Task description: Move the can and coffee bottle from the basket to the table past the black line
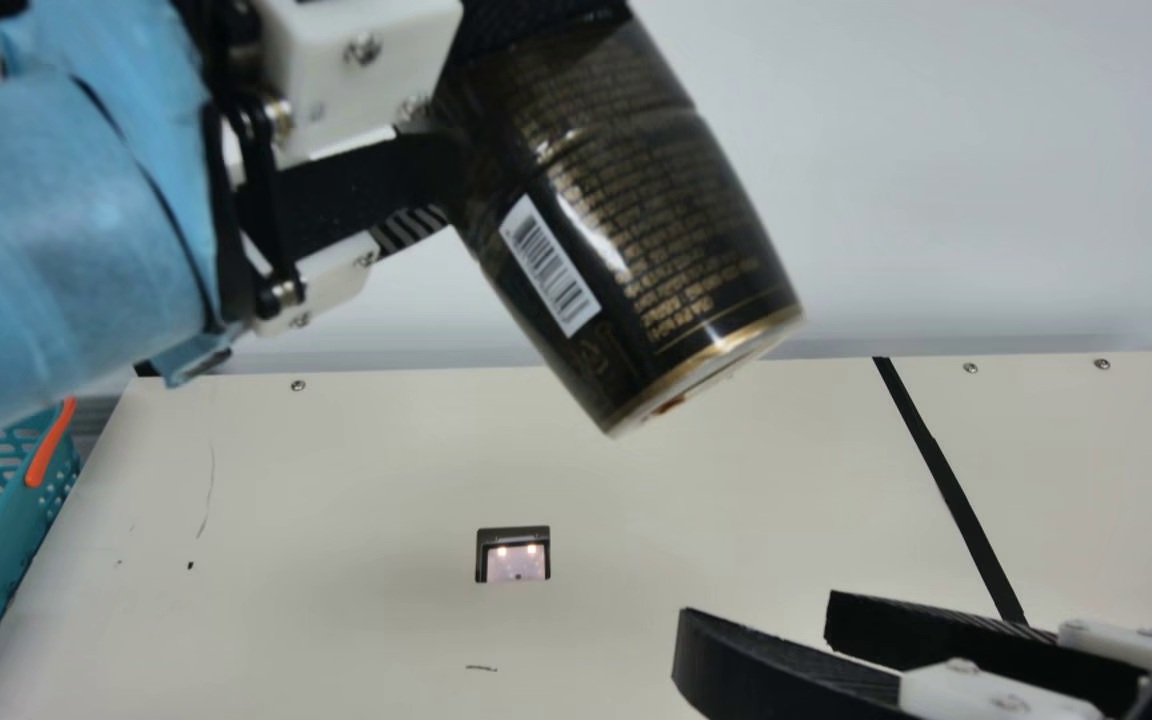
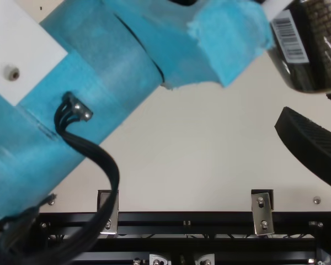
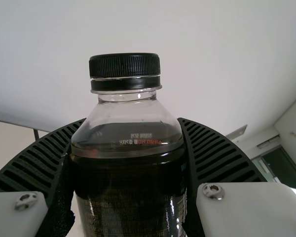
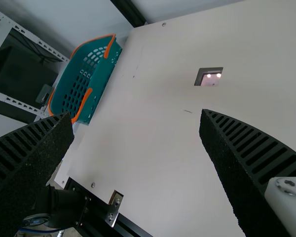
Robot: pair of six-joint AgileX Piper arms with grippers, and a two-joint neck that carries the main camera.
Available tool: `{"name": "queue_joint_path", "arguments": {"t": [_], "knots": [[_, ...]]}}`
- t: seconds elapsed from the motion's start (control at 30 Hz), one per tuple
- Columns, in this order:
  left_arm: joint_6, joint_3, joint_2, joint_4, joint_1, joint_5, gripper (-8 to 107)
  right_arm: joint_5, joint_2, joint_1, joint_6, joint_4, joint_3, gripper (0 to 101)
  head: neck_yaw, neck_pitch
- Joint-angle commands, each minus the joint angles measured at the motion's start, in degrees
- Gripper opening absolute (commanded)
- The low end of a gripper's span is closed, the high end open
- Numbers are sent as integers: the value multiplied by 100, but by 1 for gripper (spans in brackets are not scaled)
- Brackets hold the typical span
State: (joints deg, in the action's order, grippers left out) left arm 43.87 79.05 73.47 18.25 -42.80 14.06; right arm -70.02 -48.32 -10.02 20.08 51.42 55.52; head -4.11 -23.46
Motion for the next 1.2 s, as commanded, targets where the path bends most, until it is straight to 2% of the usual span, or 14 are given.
{"name": "queue_joint_path", "arguments": {"t": [0.0, 0.33, 1.17], "knots": [[-70, 69, 26, 141, -37, 31, 10, 0, 0, 0, 0, 0, 0, 101, -53, -154], [-203, 329, 108, 564, -464, 173, 10, 0, 0, 0, 0, 0, 0, 101, -53, -154], [-209, 313, 104, 560, -447, 168, 10, 0, 0, 0, 0, 0, 0, 101, -53, -154]]}}
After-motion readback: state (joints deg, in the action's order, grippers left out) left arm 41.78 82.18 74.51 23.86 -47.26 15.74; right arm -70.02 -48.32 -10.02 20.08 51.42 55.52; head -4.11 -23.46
